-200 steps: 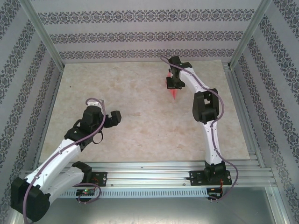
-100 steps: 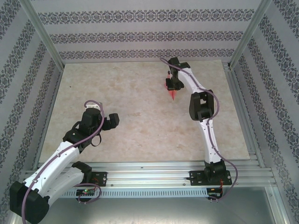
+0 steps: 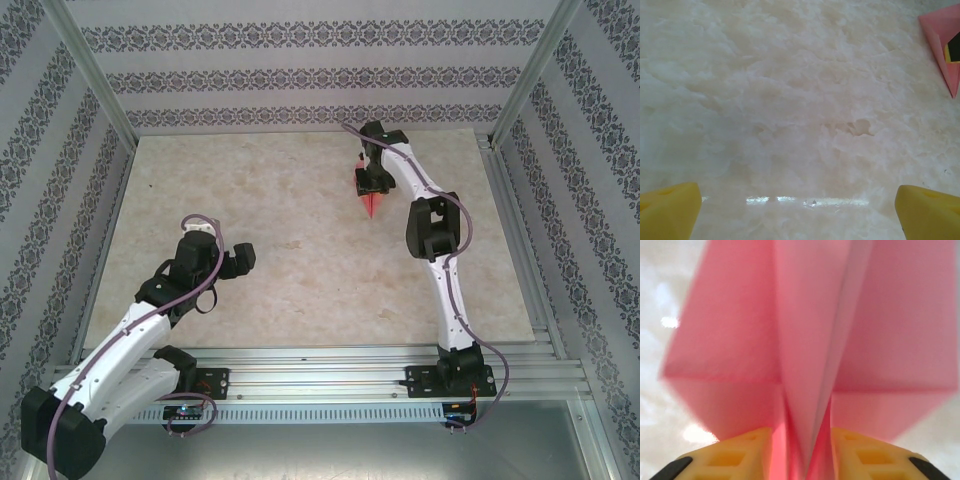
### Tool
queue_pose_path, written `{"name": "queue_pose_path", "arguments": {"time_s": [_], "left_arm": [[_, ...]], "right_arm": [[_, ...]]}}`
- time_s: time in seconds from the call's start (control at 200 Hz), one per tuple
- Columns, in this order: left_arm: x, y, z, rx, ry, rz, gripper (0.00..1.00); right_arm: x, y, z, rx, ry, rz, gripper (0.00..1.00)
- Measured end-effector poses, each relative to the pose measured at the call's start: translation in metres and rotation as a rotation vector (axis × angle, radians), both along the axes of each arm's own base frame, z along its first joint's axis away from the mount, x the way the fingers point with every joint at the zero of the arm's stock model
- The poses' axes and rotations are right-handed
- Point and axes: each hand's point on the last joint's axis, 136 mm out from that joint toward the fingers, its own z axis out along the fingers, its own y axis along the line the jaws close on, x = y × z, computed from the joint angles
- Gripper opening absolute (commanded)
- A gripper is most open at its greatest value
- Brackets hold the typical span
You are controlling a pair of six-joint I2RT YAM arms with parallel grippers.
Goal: Fold a paper plane with a square sheet of paper (fold left side to right side)
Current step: Place the paper plane at the top-center of the table, then reset both arms
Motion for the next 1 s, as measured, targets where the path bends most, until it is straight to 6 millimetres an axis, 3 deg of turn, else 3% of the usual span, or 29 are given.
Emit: {"name": "queue_pose_path", "arguments": {"time_s": [0.15,0.325,0.42,0.51,0.589,0.669,0.744,0.844,0.999], "left_arm": [[0.005,-0.001,0.007,0.006,-0.008,-0.002,1.00],[0.012,0.005,0.018,0.034,-0.039,0.034,1.00],[0.016,0.018,0.021,0.070,-0.059,0.095,1.00],[0.021,0.034,0.025,0.110,-0.084,0.166,1.00],[0.024,0.049,0.029,0.153,-0.110,0.235,1.00],[0.029,0.064,0.038,0.198,-0.157,0.303,1.00],[0.034,0.078,0.049,0.247,-0.219,0.370,1.00],[0.038,0.097,0.052,0.331,-0.291,0.450,1.00],[0.035,0.123,0.031,0.471,-0.299,0.514,1.00]], "right_arm": [[-0.021,0.004,0.050,-0.007,-0.045,0.020,0.43],[-0.066,0.001,0.113,0.005,-0.142,0.027,0.49],[-0.095,-0.011,0.141,0.023,-0.227,0.002,0.53],[-0.121,-0.029,0.155,0.030,-0.307,-0.038,0.59],[-0.141,-0.047,0.156,0.036,-0.376,-0.072,0.63],[-0.155,-0.069,0.145,0.032,-0.431,-0.131,0.74],[-0.166,-0.095,0.127,0.011,-0.482,-0.201,0.97],[-0.178,-0.129,0.103,-0.026,-0.540,-0.288,0.98],[-0.177,-0.175,0.079,-0.047,-0.681,-0.421,0.98]]}}
